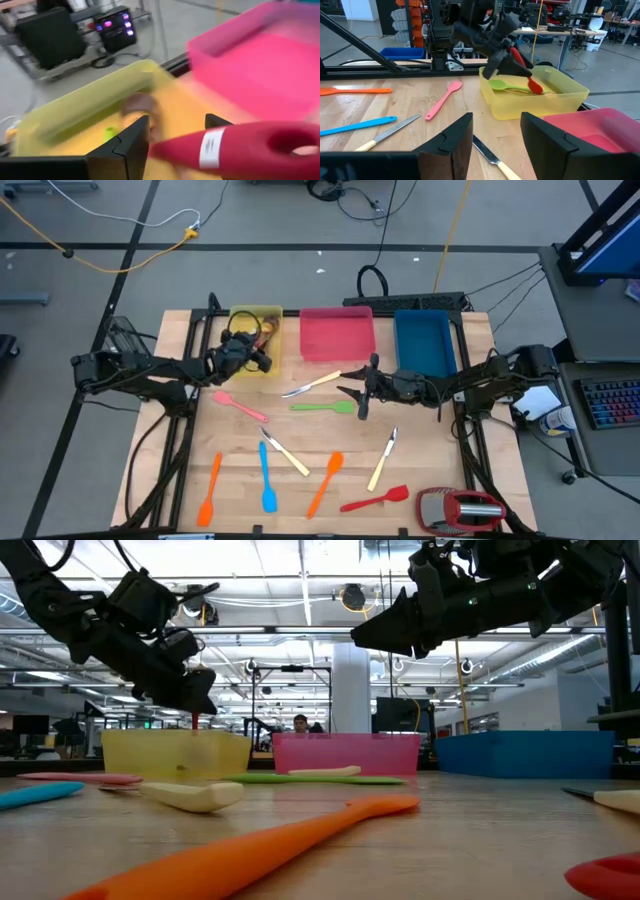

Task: Pick & Place Kitchen Items
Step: Put the red serving spoon into the yellow bin

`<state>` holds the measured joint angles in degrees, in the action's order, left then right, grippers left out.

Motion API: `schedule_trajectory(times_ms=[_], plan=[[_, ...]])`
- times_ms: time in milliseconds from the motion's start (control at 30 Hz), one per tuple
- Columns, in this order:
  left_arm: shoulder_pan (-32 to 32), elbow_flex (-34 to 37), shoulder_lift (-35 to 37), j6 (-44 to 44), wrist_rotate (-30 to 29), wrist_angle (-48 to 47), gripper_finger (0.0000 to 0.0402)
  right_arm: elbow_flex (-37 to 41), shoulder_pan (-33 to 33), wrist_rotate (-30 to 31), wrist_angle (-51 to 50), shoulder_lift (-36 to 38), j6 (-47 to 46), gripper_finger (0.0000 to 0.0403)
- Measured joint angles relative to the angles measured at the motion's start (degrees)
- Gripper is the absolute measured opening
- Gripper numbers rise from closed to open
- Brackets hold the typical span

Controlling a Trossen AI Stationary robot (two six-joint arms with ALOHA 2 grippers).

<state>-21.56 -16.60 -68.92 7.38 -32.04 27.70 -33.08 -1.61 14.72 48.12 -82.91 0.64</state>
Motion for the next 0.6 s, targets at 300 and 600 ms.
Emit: schedule_trajectory(times_ms=[300,600], plan=[[5.2,0.0,0.5,0.9,1.2,2.9,0.023,0.0,0.0,0.0,0.0,0.0,0.0,0.0159],[6.0,-0.1,0.5,-0.3,6.8,2.4,0.0233,0.0,-0.1,0.0,0.0,0.0,-1.4,0.0156]])
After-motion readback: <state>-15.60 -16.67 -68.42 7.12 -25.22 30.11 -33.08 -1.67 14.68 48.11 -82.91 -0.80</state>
